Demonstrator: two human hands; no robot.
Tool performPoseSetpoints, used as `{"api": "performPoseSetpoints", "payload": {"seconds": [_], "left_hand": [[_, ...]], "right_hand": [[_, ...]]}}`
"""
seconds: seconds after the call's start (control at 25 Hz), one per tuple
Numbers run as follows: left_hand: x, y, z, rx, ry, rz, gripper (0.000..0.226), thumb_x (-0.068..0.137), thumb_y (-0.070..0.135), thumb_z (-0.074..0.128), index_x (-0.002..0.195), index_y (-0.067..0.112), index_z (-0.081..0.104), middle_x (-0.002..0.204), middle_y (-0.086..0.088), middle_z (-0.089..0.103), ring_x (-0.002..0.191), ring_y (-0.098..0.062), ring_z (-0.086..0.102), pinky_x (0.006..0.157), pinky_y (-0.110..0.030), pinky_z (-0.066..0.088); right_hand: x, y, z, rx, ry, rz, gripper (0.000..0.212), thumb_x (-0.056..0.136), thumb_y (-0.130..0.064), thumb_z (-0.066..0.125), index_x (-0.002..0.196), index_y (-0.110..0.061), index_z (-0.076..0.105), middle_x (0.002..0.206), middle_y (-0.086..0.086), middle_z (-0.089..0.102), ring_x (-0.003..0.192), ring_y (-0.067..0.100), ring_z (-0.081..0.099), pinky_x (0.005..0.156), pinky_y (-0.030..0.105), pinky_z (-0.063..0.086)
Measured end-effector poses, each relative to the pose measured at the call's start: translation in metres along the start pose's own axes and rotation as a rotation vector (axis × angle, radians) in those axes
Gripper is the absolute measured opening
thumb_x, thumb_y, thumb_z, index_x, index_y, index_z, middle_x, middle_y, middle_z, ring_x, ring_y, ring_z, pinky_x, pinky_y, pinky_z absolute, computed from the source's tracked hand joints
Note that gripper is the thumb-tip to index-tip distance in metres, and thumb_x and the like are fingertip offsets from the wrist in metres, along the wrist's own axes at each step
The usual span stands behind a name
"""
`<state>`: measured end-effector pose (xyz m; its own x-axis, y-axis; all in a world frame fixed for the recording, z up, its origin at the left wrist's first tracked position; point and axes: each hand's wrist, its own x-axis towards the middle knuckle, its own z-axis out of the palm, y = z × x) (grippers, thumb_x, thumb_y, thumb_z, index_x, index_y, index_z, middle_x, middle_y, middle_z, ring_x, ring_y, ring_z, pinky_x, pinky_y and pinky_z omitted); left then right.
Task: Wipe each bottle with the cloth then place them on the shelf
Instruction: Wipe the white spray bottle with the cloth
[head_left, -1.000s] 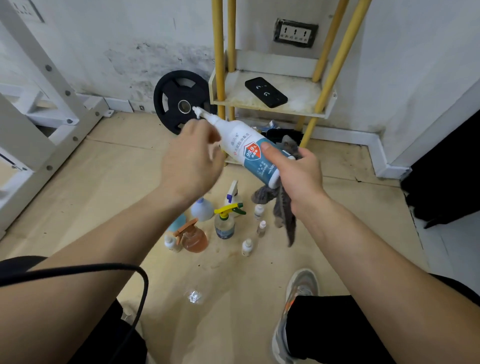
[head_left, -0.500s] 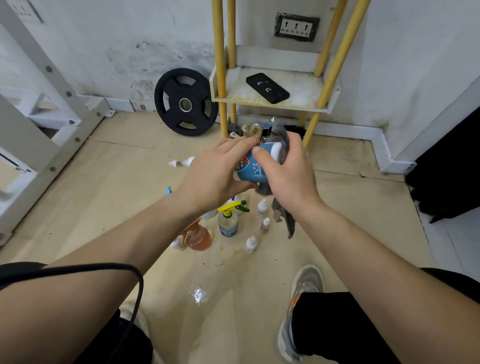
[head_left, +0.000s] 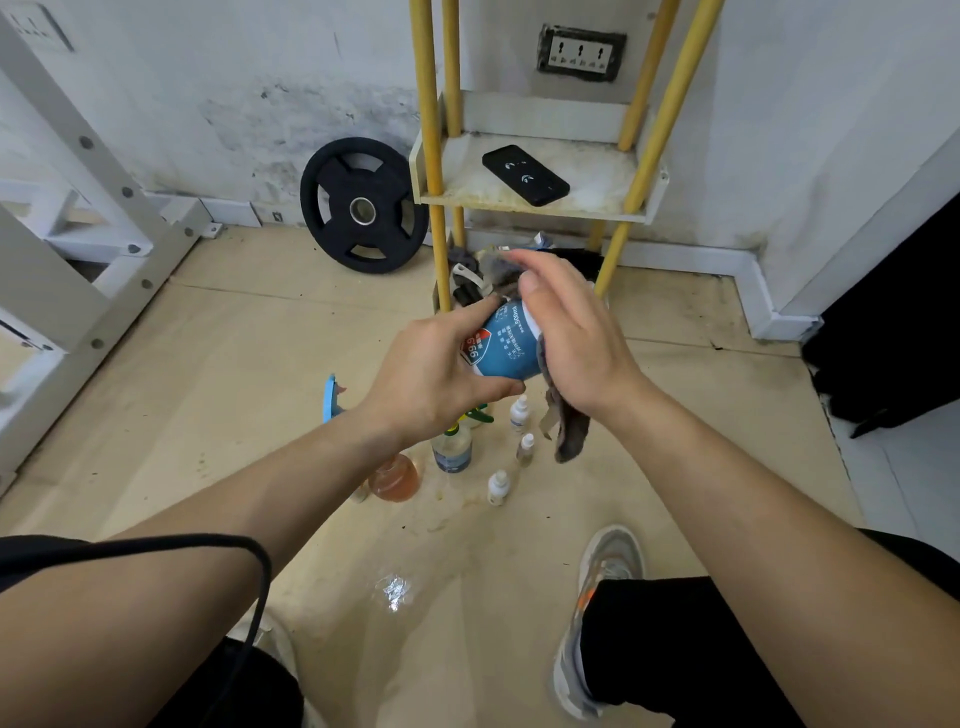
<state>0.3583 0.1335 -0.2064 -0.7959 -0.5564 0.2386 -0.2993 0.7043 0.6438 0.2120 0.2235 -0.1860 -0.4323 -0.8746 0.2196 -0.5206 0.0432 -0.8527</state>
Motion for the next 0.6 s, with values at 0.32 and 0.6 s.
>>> {"api": "performPoseSetpoints", "payload": {"seconds": [0.32, 0.6], "left_hand": [[0.003, -0.004, 0.005, -0.076, 0.054, -0.122, 0.048, 0.066, 0.049, 0.084, 0.103, 0.024, 0.067, 0.079, 0.013, 0.066, 0.070, -0.003, 0.059, 0.064, -0.027, 0.047], [0.001, 0.001, 0.007, -0.061, 0.007, -0.029, 0.068, 0.063, 0.042, 0.091, 0.123, 0.022, 0.065, 0.100, 0.007, 0.073, 0.089, -0.013, 0.069, 0.079, -0.041, 0.056]], "right_hand": [[-0.011, 0.004, 0.009, -0.373, -0.050, -0.208, 0.052, 0.101, -0.040, 0.035, 0.145, -0.015, 0.049, 0.148, 0.001, 0.048, 0.137, 0.020, 0.042, 0.113, 0.037, 0.036], [-0.004, 0.001, -0.011, -0.281, -0.089, -0.103, 0.052, 0.100, -0.050, 0.029, 0.137, -0.024, 0.054, 0.135, -0.005, 0.058, 0.124, 0.017, 0.050, 0.107, 0.044, 0.040]]}}
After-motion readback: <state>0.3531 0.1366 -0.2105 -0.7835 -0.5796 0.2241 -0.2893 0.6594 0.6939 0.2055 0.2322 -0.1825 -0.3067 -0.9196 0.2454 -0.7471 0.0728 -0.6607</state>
